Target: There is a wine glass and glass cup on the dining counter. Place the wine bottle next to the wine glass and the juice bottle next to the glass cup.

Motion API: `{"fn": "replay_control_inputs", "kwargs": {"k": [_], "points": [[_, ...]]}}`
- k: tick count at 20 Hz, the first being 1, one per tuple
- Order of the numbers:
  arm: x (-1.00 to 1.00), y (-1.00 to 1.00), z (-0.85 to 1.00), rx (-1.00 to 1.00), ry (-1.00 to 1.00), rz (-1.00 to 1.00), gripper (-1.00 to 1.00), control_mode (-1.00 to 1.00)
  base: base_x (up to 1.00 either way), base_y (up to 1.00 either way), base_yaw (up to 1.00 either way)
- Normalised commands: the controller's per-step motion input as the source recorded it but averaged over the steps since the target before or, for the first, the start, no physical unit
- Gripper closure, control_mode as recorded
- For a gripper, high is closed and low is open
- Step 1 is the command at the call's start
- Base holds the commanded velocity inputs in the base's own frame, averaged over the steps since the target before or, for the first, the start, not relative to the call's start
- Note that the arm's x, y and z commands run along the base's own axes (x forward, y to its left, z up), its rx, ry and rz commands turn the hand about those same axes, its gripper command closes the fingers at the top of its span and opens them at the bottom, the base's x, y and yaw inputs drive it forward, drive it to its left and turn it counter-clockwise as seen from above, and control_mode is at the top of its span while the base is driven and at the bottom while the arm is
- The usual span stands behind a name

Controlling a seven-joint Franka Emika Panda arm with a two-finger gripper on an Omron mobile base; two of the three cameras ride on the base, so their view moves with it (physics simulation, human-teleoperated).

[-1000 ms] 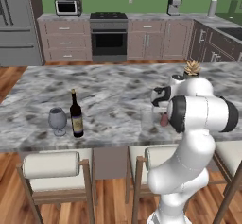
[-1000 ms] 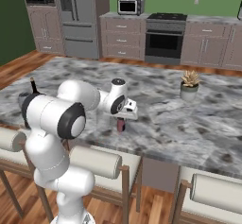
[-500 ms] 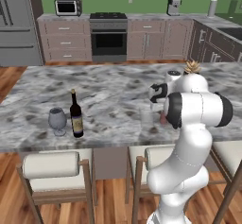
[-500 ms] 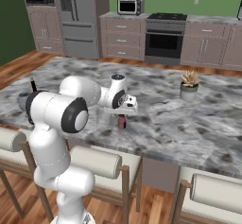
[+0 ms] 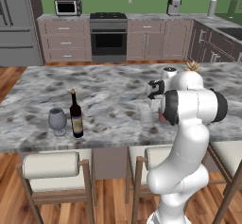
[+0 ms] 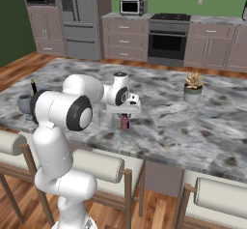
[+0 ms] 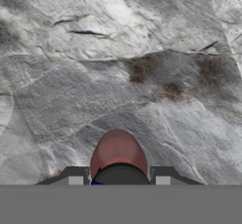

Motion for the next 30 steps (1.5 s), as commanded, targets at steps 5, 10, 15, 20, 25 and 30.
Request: {"fn": "replay_control_inputs", "kwargs": {"k": [5,10,15,20,25,30], "points": [[-0.16,0.09,-0.4,-0.01,0.01,0.05,1.0,-1.0,0.0,0.0,0.0],[-0.25,0.05,-0.4,0.0,0.0,0.06,1.0,-1.0,0.0,0.0,0.0],[-0.22,0.08,-0.4,-0.01,0.0,0.06,1.0,-1.0,0.0,0.0,0.0],[-0.17,0.13,-0.4,-0.04,0.0,0.05,1.0,-1.0,0.0,0.0,0.0],[-0.09,0.15,-0.39,-0.03,0.0,0.04,1.0,-1.0,0.0,0.0,0.0],[-0.11,0.18,-0.38,-0.01,0.0,0.02,1.0,-1.0,0.0,0.0,0.0]]}}
